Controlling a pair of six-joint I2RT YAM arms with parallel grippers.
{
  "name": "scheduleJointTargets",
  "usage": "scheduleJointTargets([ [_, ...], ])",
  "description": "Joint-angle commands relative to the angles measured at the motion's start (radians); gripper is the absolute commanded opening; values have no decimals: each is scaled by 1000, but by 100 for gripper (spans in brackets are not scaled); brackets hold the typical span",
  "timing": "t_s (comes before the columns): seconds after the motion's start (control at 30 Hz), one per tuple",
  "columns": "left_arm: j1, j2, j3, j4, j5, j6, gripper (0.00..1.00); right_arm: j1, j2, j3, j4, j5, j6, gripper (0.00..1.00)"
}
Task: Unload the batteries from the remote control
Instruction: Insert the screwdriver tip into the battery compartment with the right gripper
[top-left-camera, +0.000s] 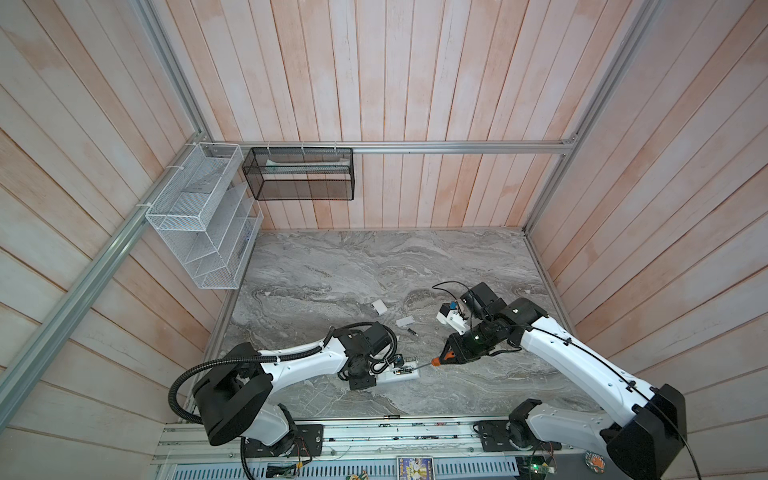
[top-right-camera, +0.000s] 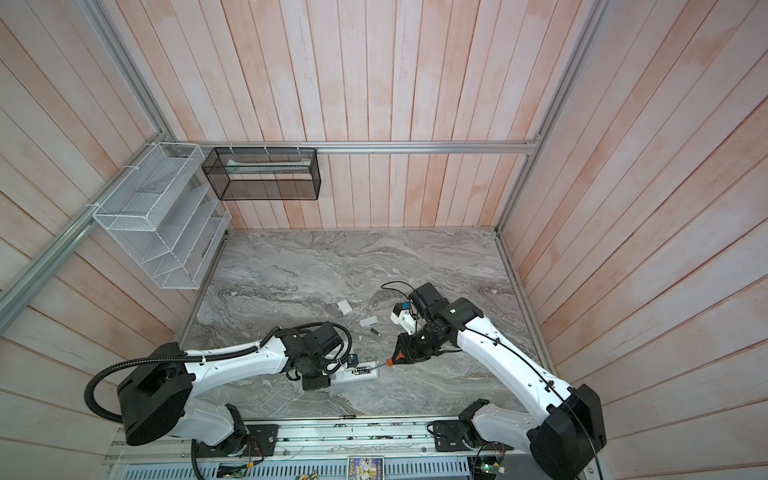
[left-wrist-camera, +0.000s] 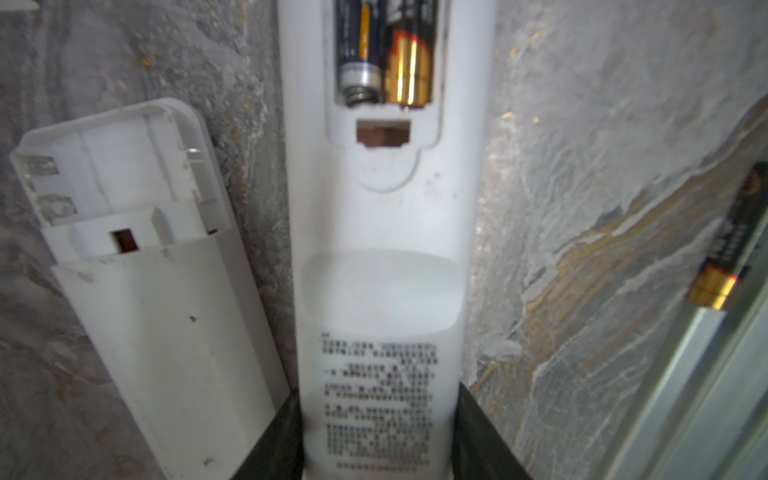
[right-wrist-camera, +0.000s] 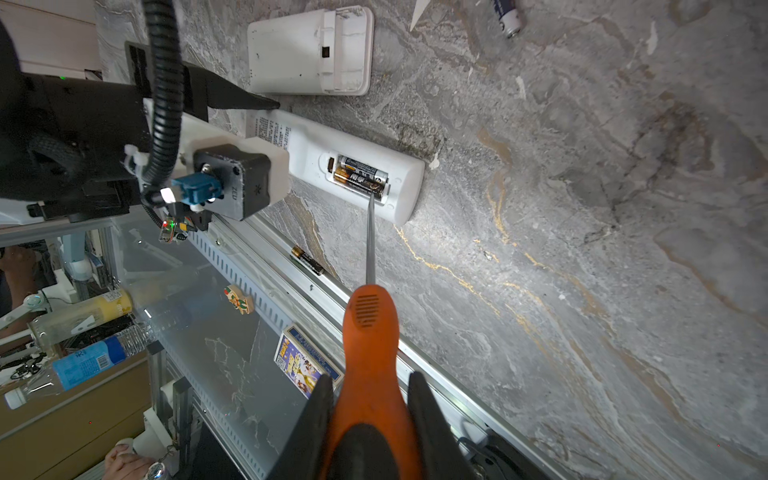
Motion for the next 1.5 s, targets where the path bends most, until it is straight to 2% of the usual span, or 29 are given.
scheduleJointTargets([
  [0.0,-4,-25,-18,11,-2,-3,8,-12,8,-8,5,25,-6,0],
  [0.6,-5,-22,-18,10,-1,-3,8,-28,10,-49,23,18,-33,0],
  [1.47,-6,-20,-22,9,-11,-2,8,-29,-2,6,-34,16,-31,0],
])
